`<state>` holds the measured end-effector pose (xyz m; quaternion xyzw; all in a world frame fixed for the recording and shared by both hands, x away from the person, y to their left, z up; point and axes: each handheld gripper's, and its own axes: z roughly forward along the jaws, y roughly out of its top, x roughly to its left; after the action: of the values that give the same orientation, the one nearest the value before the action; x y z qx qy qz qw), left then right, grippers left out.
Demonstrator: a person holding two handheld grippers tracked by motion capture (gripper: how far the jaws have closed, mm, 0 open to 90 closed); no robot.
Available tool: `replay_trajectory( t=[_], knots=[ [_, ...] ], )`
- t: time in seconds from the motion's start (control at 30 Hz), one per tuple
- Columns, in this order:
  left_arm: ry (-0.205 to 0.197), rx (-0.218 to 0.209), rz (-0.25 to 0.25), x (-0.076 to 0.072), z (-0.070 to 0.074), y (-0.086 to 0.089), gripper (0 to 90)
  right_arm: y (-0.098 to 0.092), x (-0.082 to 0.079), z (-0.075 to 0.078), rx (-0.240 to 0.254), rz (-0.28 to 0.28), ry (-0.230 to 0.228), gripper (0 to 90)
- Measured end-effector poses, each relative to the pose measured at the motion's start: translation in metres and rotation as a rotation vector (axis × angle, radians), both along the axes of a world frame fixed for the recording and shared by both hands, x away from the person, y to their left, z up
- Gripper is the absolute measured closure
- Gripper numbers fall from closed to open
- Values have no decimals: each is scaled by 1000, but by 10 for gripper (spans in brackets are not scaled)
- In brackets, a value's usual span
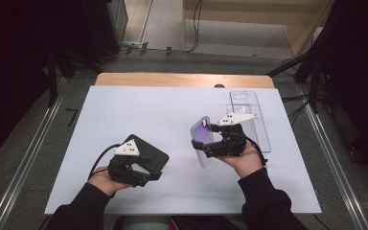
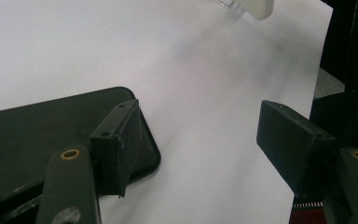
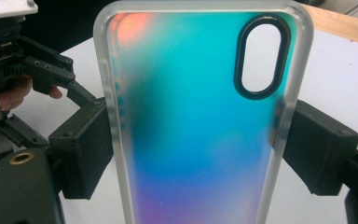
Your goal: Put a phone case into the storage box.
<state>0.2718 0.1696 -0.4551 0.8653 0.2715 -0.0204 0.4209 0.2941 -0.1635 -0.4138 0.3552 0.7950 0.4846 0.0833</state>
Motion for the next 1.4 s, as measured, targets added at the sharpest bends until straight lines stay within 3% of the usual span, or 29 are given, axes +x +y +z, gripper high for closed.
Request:
replay_trajectory(
  t=[0.6,0.93,1.4],
  knots=[
    [38,-4,70,-2,-1,11,309,-30,2,22,32,-51,-16,148],
    [33,-8,91,-5,-2,17,309,-41,6,31,30,-153,-47,148],
    [33,-15,126,-8,-2,23,310,-63,14,35,52,-299,-43,148]
  ],
)
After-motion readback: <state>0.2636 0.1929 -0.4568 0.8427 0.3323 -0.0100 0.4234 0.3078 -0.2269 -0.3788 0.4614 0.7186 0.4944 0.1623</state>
